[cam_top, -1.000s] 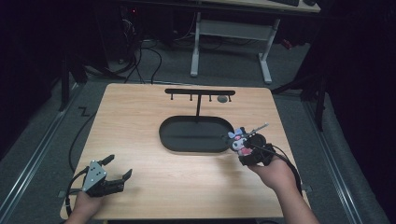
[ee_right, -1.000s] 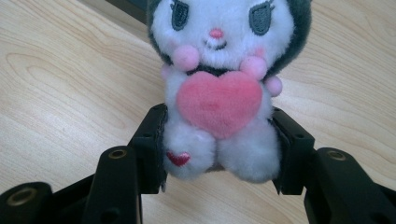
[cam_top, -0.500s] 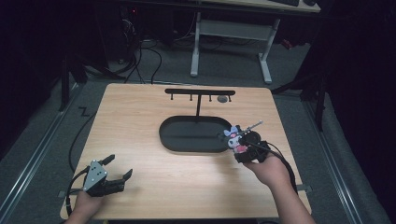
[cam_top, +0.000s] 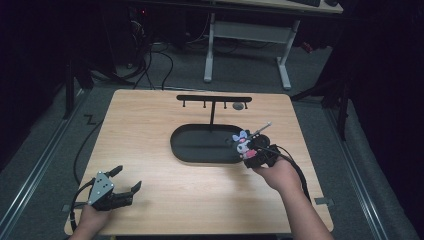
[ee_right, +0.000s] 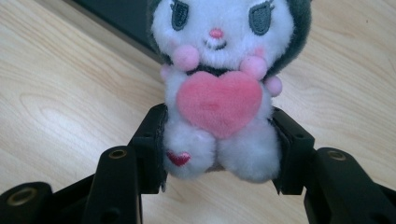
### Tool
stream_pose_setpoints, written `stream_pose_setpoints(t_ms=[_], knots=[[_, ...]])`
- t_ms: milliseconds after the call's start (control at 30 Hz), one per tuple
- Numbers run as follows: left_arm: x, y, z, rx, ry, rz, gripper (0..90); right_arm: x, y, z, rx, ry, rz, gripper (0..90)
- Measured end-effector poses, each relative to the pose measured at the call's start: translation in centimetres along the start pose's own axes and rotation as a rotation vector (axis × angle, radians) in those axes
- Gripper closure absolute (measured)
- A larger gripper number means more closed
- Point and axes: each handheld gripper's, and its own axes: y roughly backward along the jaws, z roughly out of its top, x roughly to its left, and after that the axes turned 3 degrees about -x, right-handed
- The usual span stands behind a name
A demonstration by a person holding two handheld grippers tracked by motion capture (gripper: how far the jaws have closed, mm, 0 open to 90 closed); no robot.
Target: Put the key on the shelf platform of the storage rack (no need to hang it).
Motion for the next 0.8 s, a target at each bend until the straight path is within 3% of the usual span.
stream_pose_setpoints(t_ms=[433,800], knots=[[0.1,0.1,0.0,-0.007,0.007,-0.012,15.4,1.1,-0.4,3.5,-0.006,0.023,0.004,47.9],[0.1,-0.6,0.2,0.025,0.006,-0.008,15.4,1.2,-1.0,4.2,-0.010,0.033,0.001,47.9]])
